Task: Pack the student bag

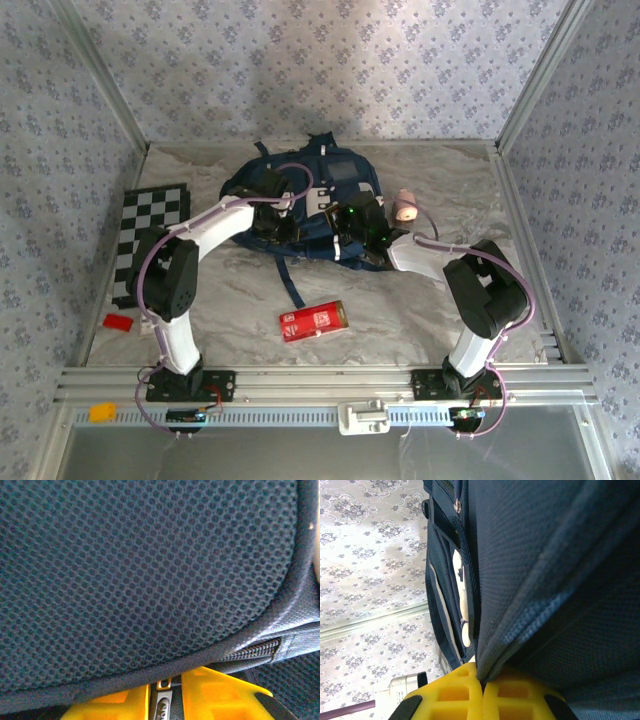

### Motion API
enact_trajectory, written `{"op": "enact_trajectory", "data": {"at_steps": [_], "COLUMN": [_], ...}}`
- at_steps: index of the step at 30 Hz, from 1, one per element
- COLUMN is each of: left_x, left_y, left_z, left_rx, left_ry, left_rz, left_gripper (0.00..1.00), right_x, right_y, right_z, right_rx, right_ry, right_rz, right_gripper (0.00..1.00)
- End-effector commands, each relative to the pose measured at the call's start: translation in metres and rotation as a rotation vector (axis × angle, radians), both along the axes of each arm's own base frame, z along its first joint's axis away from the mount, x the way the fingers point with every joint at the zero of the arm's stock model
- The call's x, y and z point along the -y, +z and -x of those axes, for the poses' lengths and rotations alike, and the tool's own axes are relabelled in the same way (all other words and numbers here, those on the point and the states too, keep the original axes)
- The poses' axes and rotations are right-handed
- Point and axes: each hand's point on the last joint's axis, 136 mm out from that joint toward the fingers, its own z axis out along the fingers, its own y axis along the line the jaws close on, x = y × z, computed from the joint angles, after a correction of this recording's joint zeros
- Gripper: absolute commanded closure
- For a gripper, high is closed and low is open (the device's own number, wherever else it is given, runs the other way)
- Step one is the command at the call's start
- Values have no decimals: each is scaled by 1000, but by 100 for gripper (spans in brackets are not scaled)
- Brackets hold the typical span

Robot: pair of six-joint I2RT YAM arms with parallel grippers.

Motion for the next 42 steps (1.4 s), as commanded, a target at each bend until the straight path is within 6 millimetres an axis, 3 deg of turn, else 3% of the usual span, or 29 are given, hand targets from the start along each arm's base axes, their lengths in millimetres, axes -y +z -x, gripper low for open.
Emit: {"op": "enact_trajectory", "data": {"at_steps": [1, 3, 16, 20, 24, 29, 34, 38, 42], "left_x": [2, 0, -20, -7, -6, -23, -72, -89, -49], "left_y": [11, 9, -4, -8, -3, 16, 28, 30, 31], "left_z": [6, 8, 26, 31, 23, 11, 18, 23, 31], "left_rx": [8, -4, -70, -99, -83, -4, 70, 97, 69], "left_ry": [-20, -17, 112, 89, 89, 102, 150, 173, 70], "left_rz": [28, 21, -80, -49, -53, -89, -227, -236, -88], "left_gripper": [75, 70, 72, 76, 87, 100, 100, 100, 100], "right_x": [-7, -8, -8, -9, -9, 1, 24, 43, 41], "right_y": [33, 33, 33, 34, 34, 34, 40, 27, 25], "right_z": [-11, -12, -13, -13, -13, -14, -27, -47, -75], "right_rx": [83, 84, 85, 87, 90, 90, 71, 35, 33], "right_ry": [17, 19, 18, 21, 26, 44, 85, 99, 162], "right_rz": [-36, -36, -30, -28, -24, -9, -8, 3, 15], "right_gripper": [100, 100, 100, 100, 100, 100, 100, 100, 100]}}
